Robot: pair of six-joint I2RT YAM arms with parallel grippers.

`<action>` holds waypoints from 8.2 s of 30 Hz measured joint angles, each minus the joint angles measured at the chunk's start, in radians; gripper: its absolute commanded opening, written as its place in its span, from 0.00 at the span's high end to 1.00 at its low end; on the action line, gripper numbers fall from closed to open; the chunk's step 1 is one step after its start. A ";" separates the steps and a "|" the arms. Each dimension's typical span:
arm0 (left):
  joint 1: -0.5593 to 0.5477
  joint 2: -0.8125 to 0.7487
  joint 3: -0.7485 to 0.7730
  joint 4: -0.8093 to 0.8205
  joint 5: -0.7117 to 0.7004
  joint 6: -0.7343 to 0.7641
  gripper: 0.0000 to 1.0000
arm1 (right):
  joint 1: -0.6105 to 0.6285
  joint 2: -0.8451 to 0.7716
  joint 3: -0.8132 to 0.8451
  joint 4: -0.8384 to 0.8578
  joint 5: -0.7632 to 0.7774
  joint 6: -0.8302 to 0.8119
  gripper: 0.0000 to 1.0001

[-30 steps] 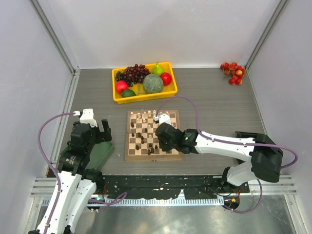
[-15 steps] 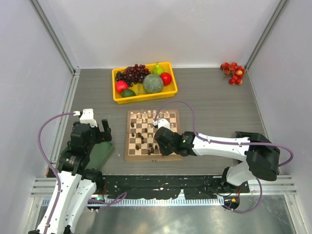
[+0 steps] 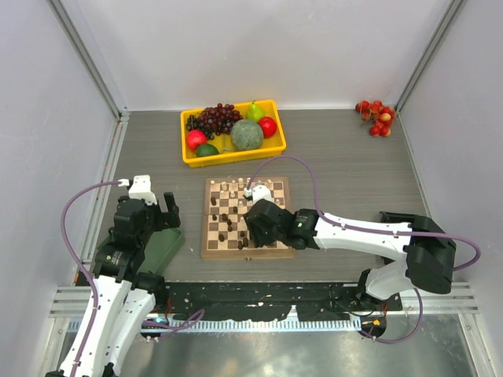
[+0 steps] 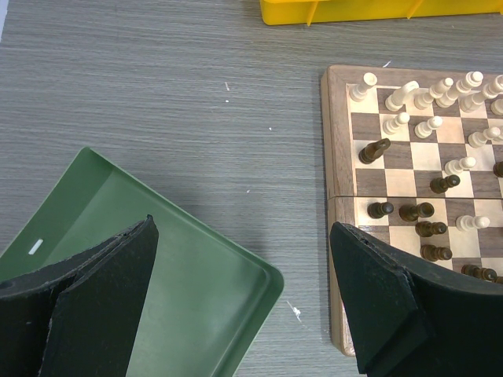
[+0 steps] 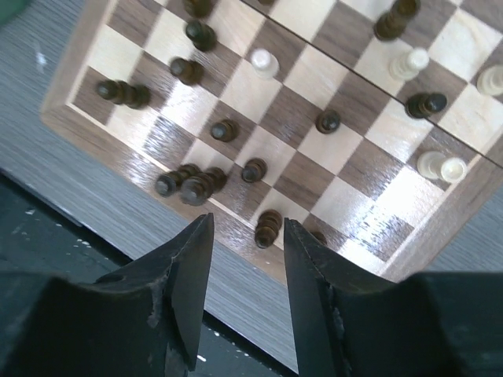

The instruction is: Set up the chess pieces on the board

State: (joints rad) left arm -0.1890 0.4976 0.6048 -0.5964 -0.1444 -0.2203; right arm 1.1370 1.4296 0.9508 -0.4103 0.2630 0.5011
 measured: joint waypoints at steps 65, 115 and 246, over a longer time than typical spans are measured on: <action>0.000 0.000 0.000 0.000 0.007 0.000 0.01 | 0.034 0.097 0.056 0.014 -0.012 0.028 0.78; 0.000 0.000 -0.002 0.000 0.009 0.000 0.01 | 0.062 0.190 0.192 0.029 -0.093 -0.080 0.54; 0.000 0.502 0.349 -0.174 -0.086 -0.079 0.01 | -0.369 0.497 0.586 -0.256 -0.187 -0.090 0.57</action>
State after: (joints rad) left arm -0.1890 0.9997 0.9535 -0.7700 -0.2302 -0.2993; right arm 0.7685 1.9266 1.5364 -0.6662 0.0757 0.4114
